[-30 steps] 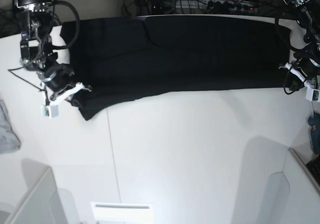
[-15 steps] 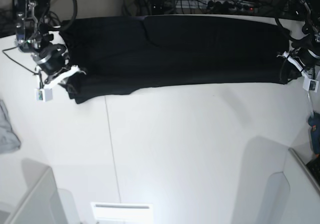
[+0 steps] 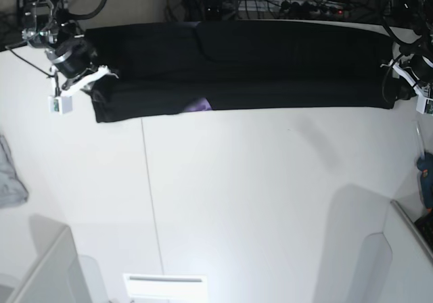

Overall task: Fold the T-shirt properly
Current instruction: 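Lift the hem with both grippers and fold it onto the collar edge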

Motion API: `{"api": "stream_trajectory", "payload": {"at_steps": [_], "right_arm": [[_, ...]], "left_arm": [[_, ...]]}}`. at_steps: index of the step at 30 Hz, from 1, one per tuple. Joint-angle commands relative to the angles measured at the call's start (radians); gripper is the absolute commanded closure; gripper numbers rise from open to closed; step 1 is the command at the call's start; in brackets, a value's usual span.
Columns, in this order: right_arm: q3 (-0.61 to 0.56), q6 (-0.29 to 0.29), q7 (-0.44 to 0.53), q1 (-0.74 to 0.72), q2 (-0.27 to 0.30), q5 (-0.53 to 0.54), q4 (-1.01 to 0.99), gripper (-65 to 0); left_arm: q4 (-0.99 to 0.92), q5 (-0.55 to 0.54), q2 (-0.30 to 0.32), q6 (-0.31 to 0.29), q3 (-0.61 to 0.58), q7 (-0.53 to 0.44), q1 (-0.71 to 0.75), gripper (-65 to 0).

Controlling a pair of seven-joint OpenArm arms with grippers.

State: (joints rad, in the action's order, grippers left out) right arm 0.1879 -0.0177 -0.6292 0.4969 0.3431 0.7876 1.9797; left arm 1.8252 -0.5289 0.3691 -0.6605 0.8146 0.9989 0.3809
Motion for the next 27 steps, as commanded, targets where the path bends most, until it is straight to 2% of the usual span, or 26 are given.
{"api": "stream_trajectory", "payload": {"at_steps": [1, 4, 14, 18, 21, 27], "right_arm": [[0.009, 0.005, 0.027, 0.006, 0.0, 0.006, 0.025, 0.0], [0.011, 0.005, 0.029, 0.026, -0.02, 0.006, 0.033, 0.0], [0.012, 0.006, 0.036, 0.067, -0.025, 0.008, 0.039, 0.0], [0.048, 0.009, 0.036, 0.085, -0.052, 0.088, 0.04, 0.0], [0.083, 0.011, 0.036, 0.101, -0.052, 0.148, 0.042, 0.0], [0.077, 0.011, 0.035, 0.145, -0.06, 0.155, 0.039, 0.0]], "left_arm": [[0.018, -0.004, 0.021, -0.006, 0.007, -0.016, 0.003, 0.0], [0.02, -0.004, 0.021, -0.006, 0.004, -0.016, 0.01, 0.0], [0.015, 0.003, 0.02, -0.006, 0.005, -0.016, 0.01, 0.0], [0.011, 0.003, 0.017, -0.006, 0.002, -0.016, 0.023, 0.0], [0.018, 0.003, 0.017, -0.006, 0.001, -0.016, 0.04, 0.0], [0.015, 0.003, 0.017, -0.006, 0.007, -0.018, 0.076, 0.0]]}}
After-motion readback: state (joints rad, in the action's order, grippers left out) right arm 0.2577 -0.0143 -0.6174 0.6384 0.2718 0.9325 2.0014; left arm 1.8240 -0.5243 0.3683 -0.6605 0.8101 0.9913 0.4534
